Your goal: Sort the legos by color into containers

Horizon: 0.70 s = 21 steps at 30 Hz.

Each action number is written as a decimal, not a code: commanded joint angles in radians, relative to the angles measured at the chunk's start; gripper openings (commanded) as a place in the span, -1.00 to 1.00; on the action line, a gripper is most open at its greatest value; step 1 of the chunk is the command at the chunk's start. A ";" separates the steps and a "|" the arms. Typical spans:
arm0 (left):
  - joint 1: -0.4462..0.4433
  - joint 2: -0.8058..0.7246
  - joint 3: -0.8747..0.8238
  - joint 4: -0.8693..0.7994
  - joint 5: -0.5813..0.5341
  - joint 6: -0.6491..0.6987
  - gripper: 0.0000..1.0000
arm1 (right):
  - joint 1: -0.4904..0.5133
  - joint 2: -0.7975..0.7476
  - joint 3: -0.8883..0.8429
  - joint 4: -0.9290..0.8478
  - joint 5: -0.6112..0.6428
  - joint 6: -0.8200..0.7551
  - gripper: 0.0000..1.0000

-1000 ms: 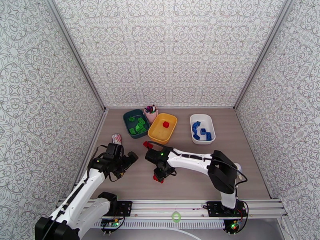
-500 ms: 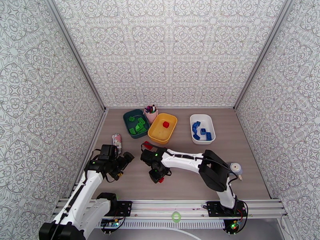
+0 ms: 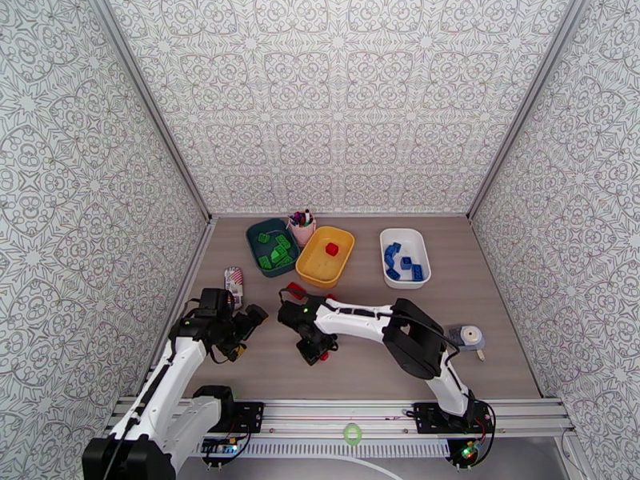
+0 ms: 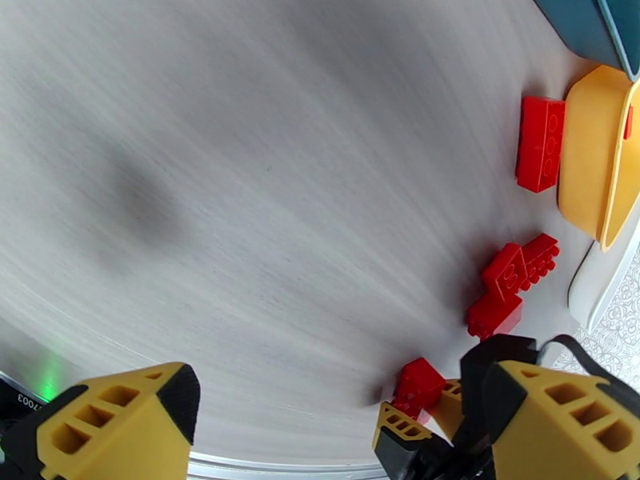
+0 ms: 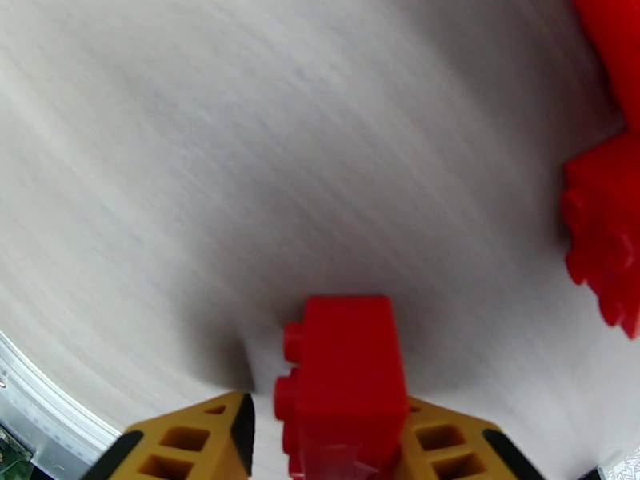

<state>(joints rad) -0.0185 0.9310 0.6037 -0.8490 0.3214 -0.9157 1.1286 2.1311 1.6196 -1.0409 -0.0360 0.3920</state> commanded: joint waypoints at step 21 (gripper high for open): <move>-0.270 0.236 0.161 0.292 -0.016 -0.123 0.99 | -0.206 -0.169 0.133 -0.042 -0.004 0.049 -0.75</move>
<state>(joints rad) -0.2527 1.1175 0.6918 -0.6609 0.3199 -1.0069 0.9665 2.0064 1.6920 -1.0676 -0.0166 0.4217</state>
